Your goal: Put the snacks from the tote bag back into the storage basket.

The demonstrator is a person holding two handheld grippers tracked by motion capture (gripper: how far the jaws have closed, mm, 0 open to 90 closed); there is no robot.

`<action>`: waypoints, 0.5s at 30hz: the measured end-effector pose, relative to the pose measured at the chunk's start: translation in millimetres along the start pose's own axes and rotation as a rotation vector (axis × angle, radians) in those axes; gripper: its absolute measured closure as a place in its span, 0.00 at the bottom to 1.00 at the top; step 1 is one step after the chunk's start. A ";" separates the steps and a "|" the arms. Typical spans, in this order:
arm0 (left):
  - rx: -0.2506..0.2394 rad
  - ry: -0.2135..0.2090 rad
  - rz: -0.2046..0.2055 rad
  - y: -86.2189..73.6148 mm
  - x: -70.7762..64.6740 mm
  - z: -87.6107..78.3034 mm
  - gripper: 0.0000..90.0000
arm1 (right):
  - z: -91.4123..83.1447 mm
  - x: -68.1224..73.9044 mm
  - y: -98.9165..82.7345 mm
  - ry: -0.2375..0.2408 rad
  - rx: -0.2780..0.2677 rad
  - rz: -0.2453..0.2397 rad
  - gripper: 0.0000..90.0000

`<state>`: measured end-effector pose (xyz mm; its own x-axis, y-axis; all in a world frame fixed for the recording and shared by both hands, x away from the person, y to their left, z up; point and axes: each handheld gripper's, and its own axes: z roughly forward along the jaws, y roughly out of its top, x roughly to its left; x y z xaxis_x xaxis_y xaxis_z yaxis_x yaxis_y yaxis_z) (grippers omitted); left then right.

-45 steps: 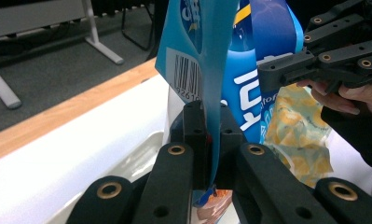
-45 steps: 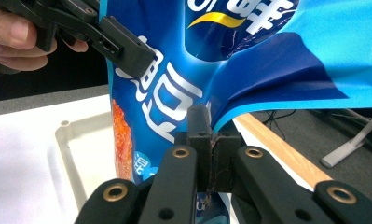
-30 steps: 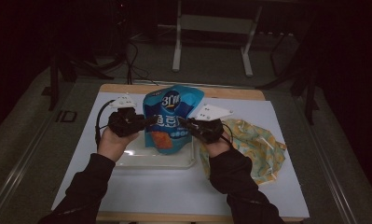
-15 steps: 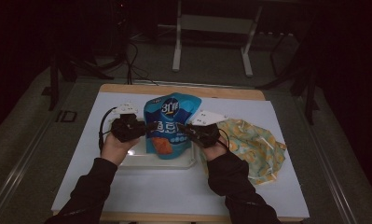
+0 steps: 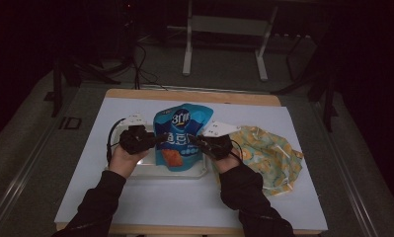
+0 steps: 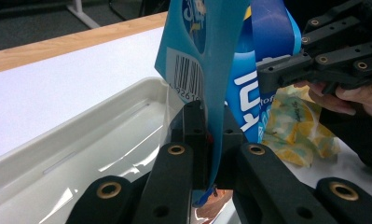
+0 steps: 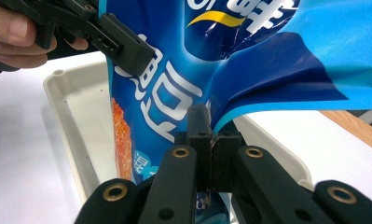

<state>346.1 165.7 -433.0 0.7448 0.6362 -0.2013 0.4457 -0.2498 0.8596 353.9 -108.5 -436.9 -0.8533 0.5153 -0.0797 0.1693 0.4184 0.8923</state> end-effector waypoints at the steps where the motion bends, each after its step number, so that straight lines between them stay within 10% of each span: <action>1: 0.001 0.000 0.003 -0.4 -0.4 -0.1 0.97 | 0.0 0.3 -0.4 0.001 -0.004 -0.001 0.99; 15: -0.035 0.005 0.043 -8.0 -4.9 -4.2 0.92 | -3.8 1.2 -1.5 0.025 -0.006 0.009 0.95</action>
<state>336.8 167.6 -436.9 0.7605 0.6290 -0.1614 0.3954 -0.2513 0.8835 350.7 -111.4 -436.7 -0.8639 0.5000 -0.0608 0.1741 0.4098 0.8954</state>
